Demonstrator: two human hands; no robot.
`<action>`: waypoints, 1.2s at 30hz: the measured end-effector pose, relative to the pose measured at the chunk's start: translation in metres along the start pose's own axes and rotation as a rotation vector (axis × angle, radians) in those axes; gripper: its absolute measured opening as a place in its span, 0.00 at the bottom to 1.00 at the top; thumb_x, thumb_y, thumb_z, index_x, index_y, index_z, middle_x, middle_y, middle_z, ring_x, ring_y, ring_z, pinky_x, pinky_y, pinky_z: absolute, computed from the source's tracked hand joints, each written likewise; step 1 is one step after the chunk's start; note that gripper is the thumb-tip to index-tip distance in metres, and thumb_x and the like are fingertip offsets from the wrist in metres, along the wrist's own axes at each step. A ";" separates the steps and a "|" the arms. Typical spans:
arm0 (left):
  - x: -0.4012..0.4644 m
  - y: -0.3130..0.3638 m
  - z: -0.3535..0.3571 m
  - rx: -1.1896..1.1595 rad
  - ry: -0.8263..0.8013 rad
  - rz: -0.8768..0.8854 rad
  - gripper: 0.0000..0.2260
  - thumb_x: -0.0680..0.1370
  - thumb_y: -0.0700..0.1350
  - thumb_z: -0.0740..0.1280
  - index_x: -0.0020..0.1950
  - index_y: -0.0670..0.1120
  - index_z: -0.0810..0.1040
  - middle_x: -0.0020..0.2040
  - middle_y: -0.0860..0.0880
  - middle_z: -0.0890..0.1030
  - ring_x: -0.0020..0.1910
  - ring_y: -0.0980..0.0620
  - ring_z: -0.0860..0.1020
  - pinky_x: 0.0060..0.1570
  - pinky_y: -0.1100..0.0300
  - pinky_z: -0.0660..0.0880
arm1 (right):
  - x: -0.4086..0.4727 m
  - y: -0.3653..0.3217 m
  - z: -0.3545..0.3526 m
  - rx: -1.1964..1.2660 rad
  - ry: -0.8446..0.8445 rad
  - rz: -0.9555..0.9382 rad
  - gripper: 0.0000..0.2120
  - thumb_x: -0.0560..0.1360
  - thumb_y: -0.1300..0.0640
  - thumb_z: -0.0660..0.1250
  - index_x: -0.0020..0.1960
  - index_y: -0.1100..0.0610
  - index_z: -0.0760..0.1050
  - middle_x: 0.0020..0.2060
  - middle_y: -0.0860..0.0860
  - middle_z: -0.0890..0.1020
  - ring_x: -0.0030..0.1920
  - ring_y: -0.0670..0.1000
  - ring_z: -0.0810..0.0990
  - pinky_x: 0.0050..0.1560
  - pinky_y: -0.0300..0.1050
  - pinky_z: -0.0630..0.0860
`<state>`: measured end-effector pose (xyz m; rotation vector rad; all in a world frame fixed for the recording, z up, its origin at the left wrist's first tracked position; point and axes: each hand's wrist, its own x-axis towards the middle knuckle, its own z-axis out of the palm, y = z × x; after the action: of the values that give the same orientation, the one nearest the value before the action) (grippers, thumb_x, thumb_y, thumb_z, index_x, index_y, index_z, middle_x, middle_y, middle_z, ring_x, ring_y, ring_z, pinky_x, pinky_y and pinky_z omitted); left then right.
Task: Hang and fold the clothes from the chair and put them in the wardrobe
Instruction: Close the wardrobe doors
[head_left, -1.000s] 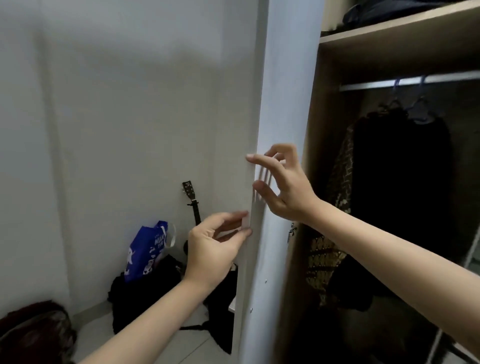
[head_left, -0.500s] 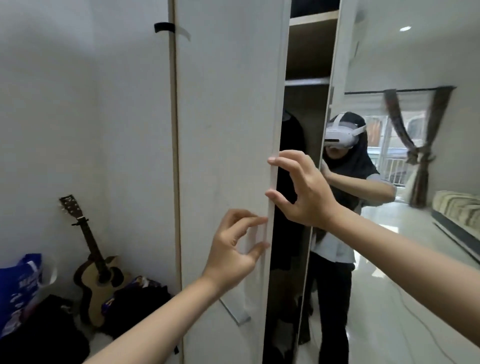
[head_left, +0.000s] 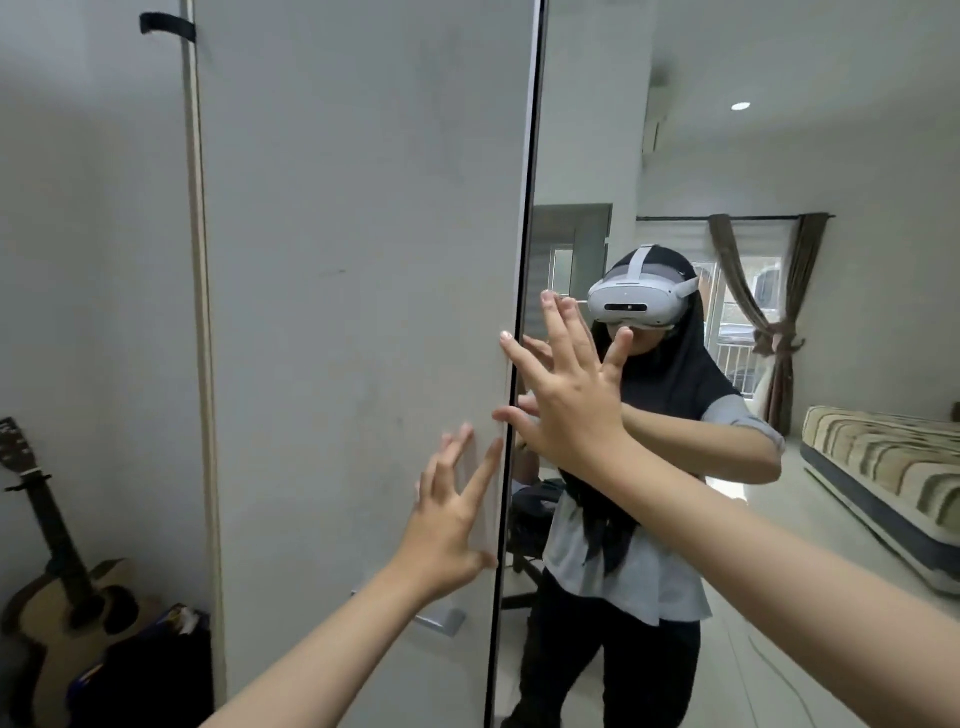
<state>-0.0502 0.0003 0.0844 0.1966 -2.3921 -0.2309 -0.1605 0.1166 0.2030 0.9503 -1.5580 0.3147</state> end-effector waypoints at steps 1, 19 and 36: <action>0.004 0.000 0.006 -0.003 -0.003 -0.017 0.57 0.64 0.49 0.77 0.72 0.66 0.33 0.72 0.58 0.27 0.73 0.53 0.28 0.71 0.38 0.56 | 0.001 0.002 0.003 -0.032 0.010 0.000 0.39 0.56 0.37 0.77 0.65 0.48 0.74 0.72 0.63 0.64 0.74 0.60 0.61 0.68 0.64 0.31; 0.013 -0.010 0.022 0.086 0.032 -0.050 0.60 0.62 0.50 0.78 0.70 0.66 0.29 0.70 0.59 0.23 0.71 0.53 0.26 0.68 0.38 0.63 | -0.005 -0.002 0.029 -0.061 0.025 0.002 0.36 0.67 0.39 0.68 0.72 0.50 0.67 0.75 0.61 0.59 0.76 0.58 0.56 0.70 0.64 0.49; -0.036 0.063 0.041 -0.227 -0.010 0.057 0.33 0.73 0.46 0.69 0.75 0.49 0.58 0.75 0.47 0.49 0.75 0.44 0.52 0.72 0.46 0.51 | -0.060 0.011 -0.054 0.129 -0.376 0.133 0.24 0.71 0.48 0.59 0.65 0.55 0.74 0.66 0.58 0.73 0.68 0.59 0.70 0.66 0.64 0.64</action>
<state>-0.0560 0.0730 0.0452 0.0214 -2.3556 -0.4734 -0.1341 0.1833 0.1641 1.0503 -1.9696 0.3470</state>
